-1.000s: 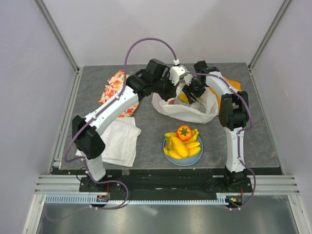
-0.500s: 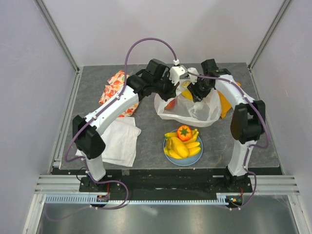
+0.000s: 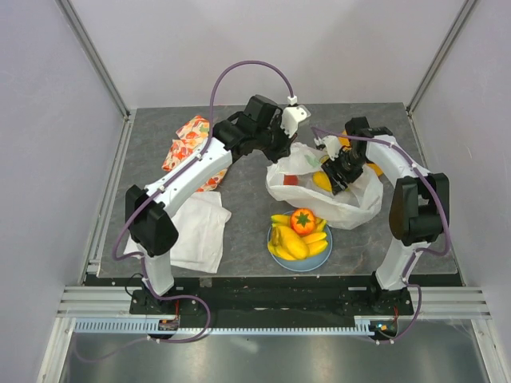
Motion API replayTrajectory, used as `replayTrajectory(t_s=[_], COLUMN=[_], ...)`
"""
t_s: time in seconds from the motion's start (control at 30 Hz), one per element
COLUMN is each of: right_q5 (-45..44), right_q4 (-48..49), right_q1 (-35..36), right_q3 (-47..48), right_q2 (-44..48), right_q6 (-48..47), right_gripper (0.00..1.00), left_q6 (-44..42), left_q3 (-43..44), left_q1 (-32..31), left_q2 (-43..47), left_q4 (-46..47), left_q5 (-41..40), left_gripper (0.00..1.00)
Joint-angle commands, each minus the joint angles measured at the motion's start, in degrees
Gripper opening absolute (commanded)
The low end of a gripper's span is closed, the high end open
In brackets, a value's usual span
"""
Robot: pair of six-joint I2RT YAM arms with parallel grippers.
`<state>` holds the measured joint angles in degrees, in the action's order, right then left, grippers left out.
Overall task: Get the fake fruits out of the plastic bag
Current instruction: Adjust the plastic bag at the center of the board.
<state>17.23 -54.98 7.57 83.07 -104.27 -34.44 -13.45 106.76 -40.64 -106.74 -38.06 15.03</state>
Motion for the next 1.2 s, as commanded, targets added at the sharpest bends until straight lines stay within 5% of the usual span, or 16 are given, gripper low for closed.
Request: replayTrajectory(t_s=[0.0, 0.13, 0.33, 0.5, 0.77, 1.17], right_q5=[3.74, 10.61, 14.06, 11.33, 7.13, 1.84], right_q4=[-3.38, -3.99, -5.14, -1.89, 6.19, 15.61], right_q1=[-1.68, -1.34, 0.68, 2.53, 6.14, 5.26], right_q3=[1.39, 3.94, 3.60, -6.93, -25.93, -13.38], right_q2=[0.81, 3.72, 4.42, 12.58, 36.31, 15.70], right_q6=[-2.38, -6.07, -13.18, -12.59, -7.59, -3.89], right_gripper=[0.83, 0.89, 0.71, 0.64, 0.73, 0.67], left_q6=[-1.49, -1.49, -1.31, -1.49, -1.66, -1.22], left_q3=[3.19, 3.19, 3.28, 2.58, -0.76, -1.11], left_q1=[-0.49, -0.66, -0.84, -0.84, -0.84, -1.37], left_q2=[-1.19, -1.45, -1.81, -0.40, 2.76, 2.59], left_q4=[0.62, 0.62, 0.53, 0.01, -0.34, -0.78], left_q5=[-0.44, 0.00, 0.53, 0.44, 0.53, 2.73], left_gripper=[0.02, 0.02, 0.02, 0.02, 0.02, 0.02])
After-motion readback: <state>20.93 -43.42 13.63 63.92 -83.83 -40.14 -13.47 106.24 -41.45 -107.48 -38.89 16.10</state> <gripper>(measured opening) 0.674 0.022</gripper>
